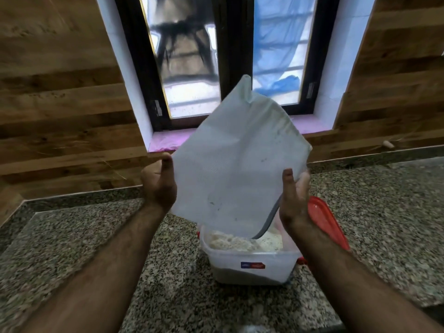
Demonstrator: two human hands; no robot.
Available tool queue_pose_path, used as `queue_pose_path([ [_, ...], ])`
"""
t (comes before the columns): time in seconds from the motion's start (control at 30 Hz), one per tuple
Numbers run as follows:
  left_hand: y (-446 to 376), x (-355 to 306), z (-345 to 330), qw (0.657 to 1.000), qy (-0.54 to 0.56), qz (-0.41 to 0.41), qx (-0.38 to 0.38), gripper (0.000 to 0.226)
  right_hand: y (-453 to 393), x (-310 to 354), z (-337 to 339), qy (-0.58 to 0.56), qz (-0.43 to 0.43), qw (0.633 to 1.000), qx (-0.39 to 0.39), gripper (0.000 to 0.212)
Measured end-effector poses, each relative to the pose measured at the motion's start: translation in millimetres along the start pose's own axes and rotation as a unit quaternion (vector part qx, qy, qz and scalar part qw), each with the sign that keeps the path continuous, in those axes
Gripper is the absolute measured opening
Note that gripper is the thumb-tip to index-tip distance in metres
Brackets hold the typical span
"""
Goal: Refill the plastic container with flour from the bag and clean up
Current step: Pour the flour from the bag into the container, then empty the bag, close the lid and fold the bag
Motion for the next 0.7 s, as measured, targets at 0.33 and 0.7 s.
queue_pose_path([
  [0.33, 49, 41, -19, 0.923, 0.293, 0.213, -0.127, 0.076, 2, 2, -48, -0.19, -0.128, 0.945, 0.234, 0.071],
  [0.7, 70, 70, -14, 0.933, 0.243, 0.261, -0.056, 0.093, -38, 24, -53, 0.022, -0.092, 0.972, 0.214, 0.03],
])
Point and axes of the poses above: each hand's wrist, its own y-axis away from the middle knuckle, its own z-axis out of the back of the hand, x = y × z, the point moved 4 cm from there along -y, towards the middle knuckle, and after that the axes turned 10 degrees about x, right-handed, at the moved point
